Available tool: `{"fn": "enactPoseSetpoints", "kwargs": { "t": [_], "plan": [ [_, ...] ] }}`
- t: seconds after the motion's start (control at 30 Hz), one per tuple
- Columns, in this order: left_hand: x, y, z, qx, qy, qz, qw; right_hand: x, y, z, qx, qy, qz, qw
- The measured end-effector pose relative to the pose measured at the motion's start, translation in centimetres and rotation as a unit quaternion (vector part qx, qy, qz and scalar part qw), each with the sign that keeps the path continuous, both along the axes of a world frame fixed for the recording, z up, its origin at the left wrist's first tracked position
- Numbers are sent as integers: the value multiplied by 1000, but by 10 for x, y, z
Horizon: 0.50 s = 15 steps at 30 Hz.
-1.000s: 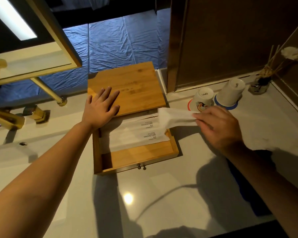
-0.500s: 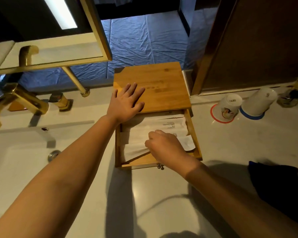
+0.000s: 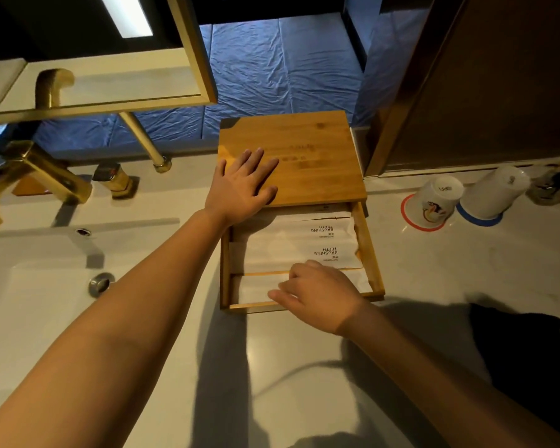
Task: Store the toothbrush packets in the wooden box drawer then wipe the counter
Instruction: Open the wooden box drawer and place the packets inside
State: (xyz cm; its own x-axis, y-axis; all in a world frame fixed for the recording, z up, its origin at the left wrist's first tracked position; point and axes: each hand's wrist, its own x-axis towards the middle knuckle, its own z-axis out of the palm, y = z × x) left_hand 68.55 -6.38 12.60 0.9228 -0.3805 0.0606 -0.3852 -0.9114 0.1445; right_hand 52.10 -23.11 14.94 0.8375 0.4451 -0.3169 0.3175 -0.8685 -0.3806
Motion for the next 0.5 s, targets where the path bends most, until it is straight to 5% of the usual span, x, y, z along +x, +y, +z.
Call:
{"fn": "enactPoseSetpoints", "kwargs": {
  "t": [0.27, 0.37, 0.5],
  "plan": [
    [0, -1, -1, -4, -2, 0, 1000, -5, 3, -6, 49, -25, -41, 998],
    [0, -1, 0, 0, -4, -1, 1000, 16, 17, -8, 40, -77, 18, 996],
    [-1, 0, 1, -4, 2, -2, 1000, 36, 31, -27, -16, -15, 80, 997]
  ]
}}
